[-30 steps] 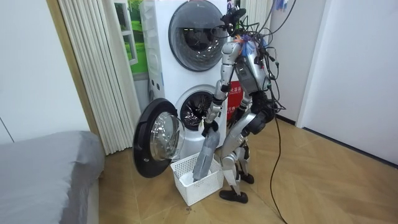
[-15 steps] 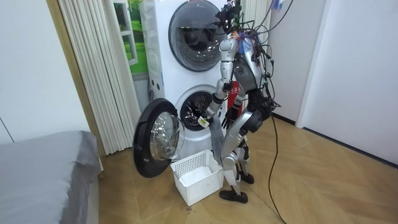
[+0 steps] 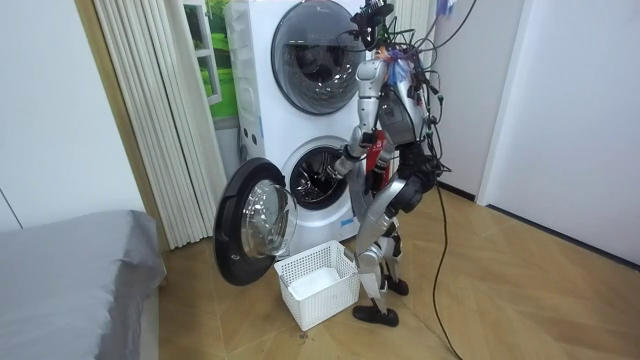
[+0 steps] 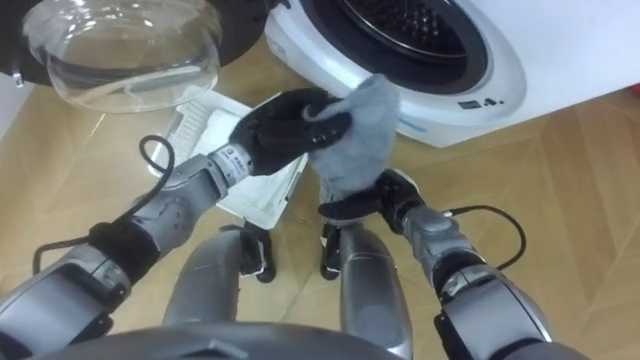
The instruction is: Put towel into washing machine
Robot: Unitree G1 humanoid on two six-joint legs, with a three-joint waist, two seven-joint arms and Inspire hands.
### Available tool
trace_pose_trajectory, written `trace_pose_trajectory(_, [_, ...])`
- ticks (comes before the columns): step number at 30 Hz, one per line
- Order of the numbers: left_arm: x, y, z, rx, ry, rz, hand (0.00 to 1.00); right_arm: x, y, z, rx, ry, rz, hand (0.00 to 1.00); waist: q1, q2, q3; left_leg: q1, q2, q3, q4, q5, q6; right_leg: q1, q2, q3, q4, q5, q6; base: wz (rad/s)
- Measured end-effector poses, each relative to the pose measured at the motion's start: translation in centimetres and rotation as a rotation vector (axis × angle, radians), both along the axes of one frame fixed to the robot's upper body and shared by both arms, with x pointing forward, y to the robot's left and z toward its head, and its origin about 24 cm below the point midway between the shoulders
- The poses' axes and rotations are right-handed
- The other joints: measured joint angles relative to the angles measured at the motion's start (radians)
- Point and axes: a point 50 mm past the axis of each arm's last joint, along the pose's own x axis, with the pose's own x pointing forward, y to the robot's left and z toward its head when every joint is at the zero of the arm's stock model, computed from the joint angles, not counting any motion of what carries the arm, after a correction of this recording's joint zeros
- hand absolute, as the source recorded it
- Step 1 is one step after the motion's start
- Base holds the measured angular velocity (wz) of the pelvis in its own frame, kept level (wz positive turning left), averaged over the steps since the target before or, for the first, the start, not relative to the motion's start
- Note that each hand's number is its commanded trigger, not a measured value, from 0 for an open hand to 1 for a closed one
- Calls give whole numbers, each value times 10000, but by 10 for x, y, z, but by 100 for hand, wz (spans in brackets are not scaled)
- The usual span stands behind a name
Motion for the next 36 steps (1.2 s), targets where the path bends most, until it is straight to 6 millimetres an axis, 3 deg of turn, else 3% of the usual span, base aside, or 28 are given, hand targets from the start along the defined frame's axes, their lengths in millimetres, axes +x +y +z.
trace_pose_trajectory(6, [7, -9, 10, -442, -158, -35, 100, -2, 1, -2, 80, 100, -147, 0, 17, 23, -14, 21, 7, -67, 20, 6, 10, 72, -4, -46, -1, 12, 17, 3])
trace_pose_trajectory(7, [9, -11, 12, -560, -219, -53, 100, -2, 0, -2, 60, 95, -129, 39, 12, 29, -17, 22, 4, -68, 13, 14, 23, 77, -19, -65, 1, 15, 22, 4])
trace_pose_trajectory(8, [10, -12, 15, -693, -257, -59, 100, -2, 0, -2, 72, 105, -125, 100, 11, 30, -18, 17, 3, -80, 13, 19, 28, 80, -22, -79, 2, 16, 22, 4])
trace_pose_trajectory(16, [13, -27, 30, -2148, -197, 23, 100, -6, 5, -5, 461, 384, -521, 100, 8, 37, -21, 11, 7, -85, -1, 29, 14, 55, -32, -108, 22, 4, 3, 1])
trace_pose_trajectory(31, [17, -24, 34, -3047, 189, 435, 100, -7, -1, -6, 514, 564, -676, 100, 94, 102, -59, 63, -9, -31, -296, 75, -33, 56, -15, -104, -218, 19, -12, 0])
trace_pose_trajectory(32, [17, -24, 34, -3081, 209, 454, 79, -7, -1, -6, 521, 567, -660, 100, 117, 106, -59, 79, -8, -20, -304, 78, -37, 61, -8, -89, -233, 19, -12, -5])
trace_pose_trajectory(33, [17, -24, 34, -3121, 230, 475, 32, -7, -1, -6, 523, 579, -656, 100, 150, 120, -66, 101, -7, -17, -308, 89, -53, 83, 9, -79, -285, 23, -17, -3])
trace_pose_trajectory(34, [17, -24, 34, -3168, 251, 502, 0, -8, -1, -6, 526, 597, -655, 100, 193, 121, -66, 123, -5, -17, -333, 97, -65, 107, 18, -79, -315, 25, -19, 0])
trace_pose_trajectory(36, [17, -23, 34, -3261, 308, 564, 0, -8, -2, -6, 503, 597, -663, 100, 268, 121, -66, 147, -11, -12, -381, 105, -77, 119, 20, -72, -342, 25, -19, 0])
